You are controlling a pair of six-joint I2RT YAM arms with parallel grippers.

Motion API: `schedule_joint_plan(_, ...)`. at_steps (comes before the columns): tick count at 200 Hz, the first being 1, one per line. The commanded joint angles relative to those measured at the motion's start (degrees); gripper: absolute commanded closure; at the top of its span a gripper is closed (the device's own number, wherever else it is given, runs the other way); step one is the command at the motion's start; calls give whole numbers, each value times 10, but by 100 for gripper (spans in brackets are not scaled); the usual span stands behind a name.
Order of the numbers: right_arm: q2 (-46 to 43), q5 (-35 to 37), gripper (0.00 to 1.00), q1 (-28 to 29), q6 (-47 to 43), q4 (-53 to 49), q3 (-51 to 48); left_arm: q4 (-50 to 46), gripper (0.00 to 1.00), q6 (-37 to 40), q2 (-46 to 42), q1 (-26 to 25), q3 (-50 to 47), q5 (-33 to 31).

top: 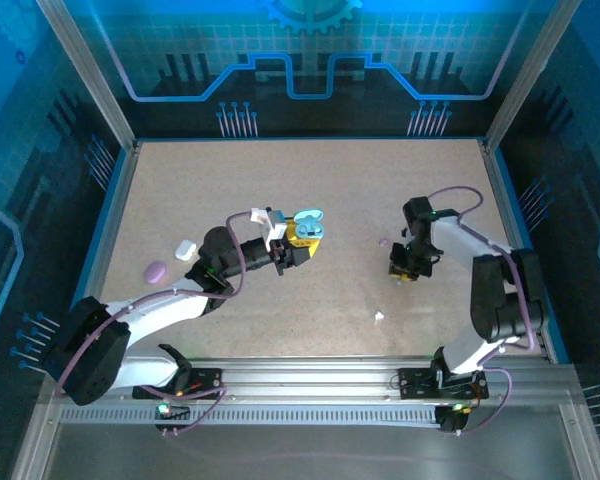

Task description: Insert the wireless bluetooth earbuds into the charging case

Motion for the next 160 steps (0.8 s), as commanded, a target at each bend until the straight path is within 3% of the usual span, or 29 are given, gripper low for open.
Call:
schedule_joint_plan(1, -67, -144, 80, 10, 27, 48, -1, 3, 64, 4, -13, -3, -2, -11)
schedule_joint_plan(36, -121, -367, 80, 15, 130, 227, -14, -6, 64, 10, -12, -3, -2, -36)
schedule_joint_plan(65, -133, -459, 80, 33, 192, 312, 10, -8, 64, 18, -9, -3, -2, -57)
schedule_joint_plan(114, -157, -505, 79, 61, 294, 439, 20, 3, 64, 28, 13, -5, 5, -89)
schedule_joint_plan(160, -161, -507, 79, 86, 334, 486, 30, 10, 64, 58, 35, -26, 11, -142)
